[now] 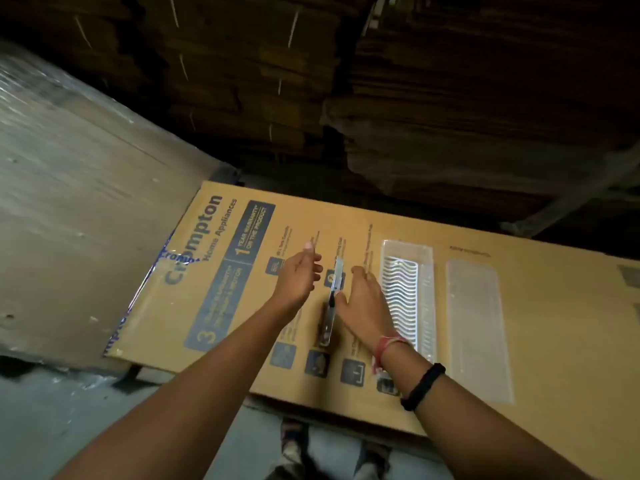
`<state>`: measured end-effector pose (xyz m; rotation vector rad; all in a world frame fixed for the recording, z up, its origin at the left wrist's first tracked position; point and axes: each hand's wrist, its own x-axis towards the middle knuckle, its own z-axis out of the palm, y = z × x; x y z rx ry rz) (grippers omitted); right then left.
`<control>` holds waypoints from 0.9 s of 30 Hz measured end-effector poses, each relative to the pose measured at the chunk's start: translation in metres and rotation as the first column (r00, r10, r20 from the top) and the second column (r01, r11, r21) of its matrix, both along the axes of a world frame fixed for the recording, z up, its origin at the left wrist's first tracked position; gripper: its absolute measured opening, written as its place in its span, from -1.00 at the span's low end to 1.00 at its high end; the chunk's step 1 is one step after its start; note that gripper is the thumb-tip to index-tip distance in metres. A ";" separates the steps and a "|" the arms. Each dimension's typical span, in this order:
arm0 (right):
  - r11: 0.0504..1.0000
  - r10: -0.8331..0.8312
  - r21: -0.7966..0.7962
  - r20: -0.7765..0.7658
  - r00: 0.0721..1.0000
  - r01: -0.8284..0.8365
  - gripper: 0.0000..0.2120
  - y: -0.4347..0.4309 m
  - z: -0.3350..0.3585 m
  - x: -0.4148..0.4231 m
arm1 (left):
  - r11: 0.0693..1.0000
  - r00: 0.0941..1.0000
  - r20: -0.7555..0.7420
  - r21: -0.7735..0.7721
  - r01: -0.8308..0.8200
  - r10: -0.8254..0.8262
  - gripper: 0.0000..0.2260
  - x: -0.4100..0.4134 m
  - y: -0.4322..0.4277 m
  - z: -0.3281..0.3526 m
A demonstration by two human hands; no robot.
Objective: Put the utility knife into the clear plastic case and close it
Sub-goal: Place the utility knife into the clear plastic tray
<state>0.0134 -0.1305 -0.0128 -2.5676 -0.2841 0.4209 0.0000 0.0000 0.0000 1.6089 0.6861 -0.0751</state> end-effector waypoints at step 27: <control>0.907 -0.422 -0.114 -0.266 0.867 0.406 -0.73 0.032 -0.068 0.020 | 0.969 0.987 -0.158 -0.249 -0.015 -0.026 -0.72 0.032 0.012 -0.068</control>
